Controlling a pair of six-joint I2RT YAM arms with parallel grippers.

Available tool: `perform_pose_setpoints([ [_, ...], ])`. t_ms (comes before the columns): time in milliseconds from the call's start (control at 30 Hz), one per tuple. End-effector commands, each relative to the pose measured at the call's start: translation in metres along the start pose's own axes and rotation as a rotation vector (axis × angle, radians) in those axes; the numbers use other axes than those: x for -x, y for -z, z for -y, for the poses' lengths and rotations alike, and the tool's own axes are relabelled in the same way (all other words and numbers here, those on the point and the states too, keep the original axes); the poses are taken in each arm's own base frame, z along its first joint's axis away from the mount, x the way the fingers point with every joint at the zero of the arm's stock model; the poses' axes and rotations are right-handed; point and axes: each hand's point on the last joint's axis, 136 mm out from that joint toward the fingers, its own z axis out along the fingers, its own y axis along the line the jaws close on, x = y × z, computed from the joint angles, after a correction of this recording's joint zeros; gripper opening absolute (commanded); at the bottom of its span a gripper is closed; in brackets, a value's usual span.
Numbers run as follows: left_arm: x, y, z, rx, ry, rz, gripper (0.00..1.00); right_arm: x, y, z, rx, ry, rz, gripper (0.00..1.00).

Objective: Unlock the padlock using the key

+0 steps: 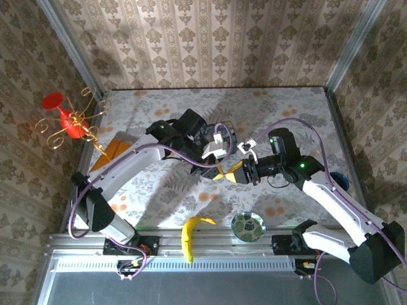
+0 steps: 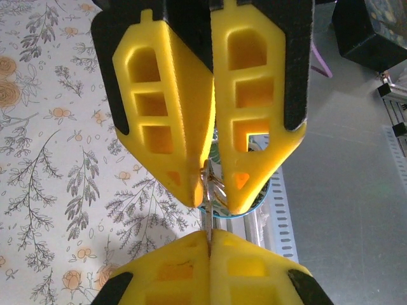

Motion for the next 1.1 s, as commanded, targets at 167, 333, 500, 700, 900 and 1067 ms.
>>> perform_pose_setpoints([
  [167,0.006,0.011,0.012,-0.016,-0.026,0.032,0.0,0.007,0.003,-0.001,-0.024,0.006,0.018,0.58],
  [333,0.007,0.011,0.013,-0.024,-0.028,0.037,0.0,0.014,0.002,-0.002,-0.019,0.012,0.025,0.42],
  [500,0.006,0.011,0.013,-0.019,-0.026,0.034,0.0,0.013,0.001,0.0,-0.022,0.011,0.02,0.32],
  [700,0.006,0.012,0.014,-0.02,-0.025,0.034,0.0,0.014,0.001,0.002,-0.03,0.014,0.022,0.31],
  [900,0.005,0.012,0.018,-0.031,-0.028,0.033,0.0,0.015,0.0,0.005,-0.041,0.013,0.02,0.31],
  [1067,0.002,0.011,0.022,-0.044,-0.029,0.022,0.0,0.016,0.0,0.006,-0.048,0.02,0.022,0.34],
])
